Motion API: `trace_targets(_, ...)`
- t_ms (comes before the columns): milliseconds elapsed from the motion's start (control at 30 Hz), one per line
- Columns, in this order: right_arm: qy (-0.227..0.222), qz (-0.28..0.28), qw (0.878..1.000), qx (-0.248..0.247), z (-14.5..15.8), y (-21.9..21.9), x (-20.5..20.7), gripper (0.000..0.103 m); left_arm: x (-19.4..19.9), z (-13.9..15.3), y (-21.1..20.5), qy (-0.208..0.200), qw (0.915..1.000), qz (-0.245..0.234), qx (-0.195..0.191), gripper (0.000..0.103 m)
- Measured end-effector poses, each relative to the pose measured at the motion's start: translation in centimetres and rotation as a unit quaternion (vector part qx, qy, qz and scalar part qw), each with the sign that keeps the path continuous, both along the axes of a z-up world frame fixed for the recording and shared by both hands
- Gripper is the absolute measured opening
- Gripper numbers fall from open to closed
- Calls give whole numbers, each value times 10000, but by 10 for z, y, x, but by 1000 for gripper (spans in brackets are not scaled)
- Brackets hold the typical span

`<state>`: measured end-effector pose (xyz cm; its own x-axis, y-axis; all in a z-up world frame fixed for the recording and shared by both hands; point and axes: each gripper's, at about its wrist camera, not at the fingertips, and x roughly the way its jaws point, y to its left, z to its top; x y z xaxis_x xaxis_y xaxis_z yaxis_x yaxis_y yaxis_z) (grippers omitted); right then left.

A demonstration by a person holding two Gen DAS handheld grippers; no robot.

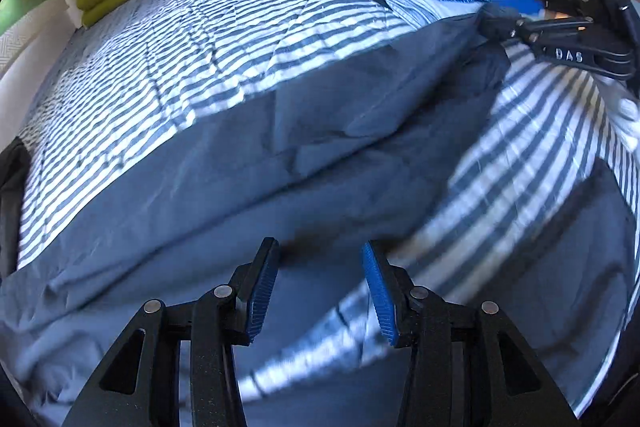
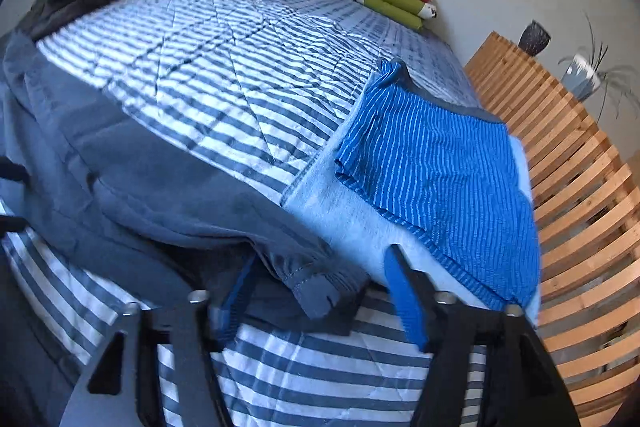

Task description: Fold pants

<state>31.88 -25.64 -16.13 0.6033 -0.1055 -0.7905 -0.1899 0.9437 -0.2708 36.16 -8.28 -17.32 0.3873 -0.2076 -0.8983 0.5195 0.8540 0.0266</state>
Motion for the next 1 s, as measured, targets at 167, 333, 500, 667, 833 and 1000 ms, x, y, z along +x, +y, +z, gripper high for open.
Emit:
trace_targets(167,249,-224,9966,753,15,-14,15,8,5,-12,-3,38,9999,-127,90,2)
trace_targets(333,343,-466,9898,1299,50,-34,9,8,-18,21,6,22,9988,-362,-327,2)
trace_targets(500,501,-867,9780,1827,83,-59,-1,8,-54,49,20,104,9947,-778,-661,2)
trace_targets(667,734,-1206,9782,1523,58,-67,1,43,-63,33,30,801,9924,-699,-612,30)
trace_targets(833,1041,-1565,9668,1731,7,-89,-22,48,-66,52,85,480,9935,-145,-1019,30)
trace_targets(1000,1597,-1823,9482,2053,-42,-97,-27,48,-63,70,163,138,9920,758,-1005,30)
